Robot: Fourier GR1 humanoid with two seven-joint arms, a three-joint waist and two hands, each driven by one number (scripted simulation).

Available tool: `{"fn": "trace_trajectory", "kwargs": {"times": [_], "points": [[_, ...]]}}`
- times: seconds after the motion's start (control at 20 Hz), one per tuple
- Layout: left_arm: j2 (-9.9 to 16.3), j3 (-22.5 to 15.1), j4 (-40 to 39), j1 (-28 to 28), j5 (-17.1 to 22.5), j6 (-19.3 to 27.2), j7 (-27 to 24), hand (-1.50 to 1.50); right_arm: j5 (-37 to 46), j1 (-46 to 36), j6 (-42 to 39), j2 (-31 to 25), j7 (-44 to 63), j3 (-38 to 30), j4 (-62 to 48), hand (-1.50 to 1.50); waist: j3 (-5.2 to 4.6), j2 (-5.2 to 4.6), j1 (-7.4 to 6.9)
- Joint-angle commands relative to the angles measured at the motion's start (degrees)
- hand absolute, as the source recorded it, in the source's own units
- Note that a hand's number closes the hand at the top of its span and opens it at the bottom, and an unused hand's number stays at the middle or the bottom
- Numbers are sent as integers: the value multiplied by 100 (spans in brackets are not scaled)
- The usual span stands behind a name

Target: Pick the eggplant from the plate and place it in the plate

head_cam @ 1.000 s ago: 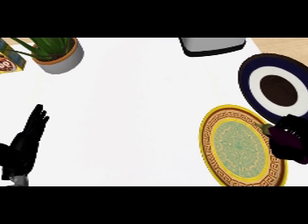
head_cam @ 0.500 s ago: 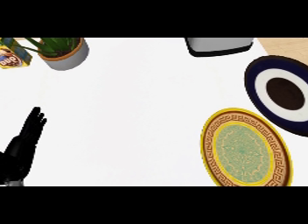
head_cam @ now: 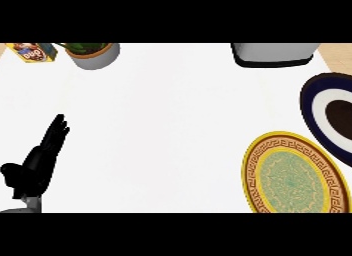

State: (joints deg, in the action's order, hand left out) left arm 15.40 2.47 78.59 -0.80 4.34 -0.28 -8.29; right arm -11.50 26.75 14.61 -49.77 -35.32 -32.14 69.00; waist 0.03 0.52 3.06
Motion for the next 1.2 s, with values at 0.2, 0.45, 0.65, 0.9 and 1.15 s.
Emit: {"fn": "trace_trajectory", "kwargs": {"times": [0.2, 0.45, 0.65, 0.9, 1.15], "points": [[-46, -18, 217, 61, -21, -172, 270, 0, 315, -315, -429, -71, 330, -252, 154, 150, -3, -49, -312], [-253, -135, -194, 574, -232, -67, 232, 0, 577, -758, -493, -53, 1239, 216, 942, 150, -6, -59, -307], [-346, -142, -61, 478, -348, 79, 264, 0, 936, -1367, -215, 203, 1810, 689, 1269, 150, -5, -56, -328], [-259, -17, -203, 411, -272, -171, 125, 0, 1565, -2355, -69, 435, 2135, 1386, 841, 150, -3, -61, -354], [-293, -40, -28, 487, -367, -148, 281, 0, 2042, -3630, -11, 542, 2480, 1722, -208, 150, 0, -66, -395]]}}
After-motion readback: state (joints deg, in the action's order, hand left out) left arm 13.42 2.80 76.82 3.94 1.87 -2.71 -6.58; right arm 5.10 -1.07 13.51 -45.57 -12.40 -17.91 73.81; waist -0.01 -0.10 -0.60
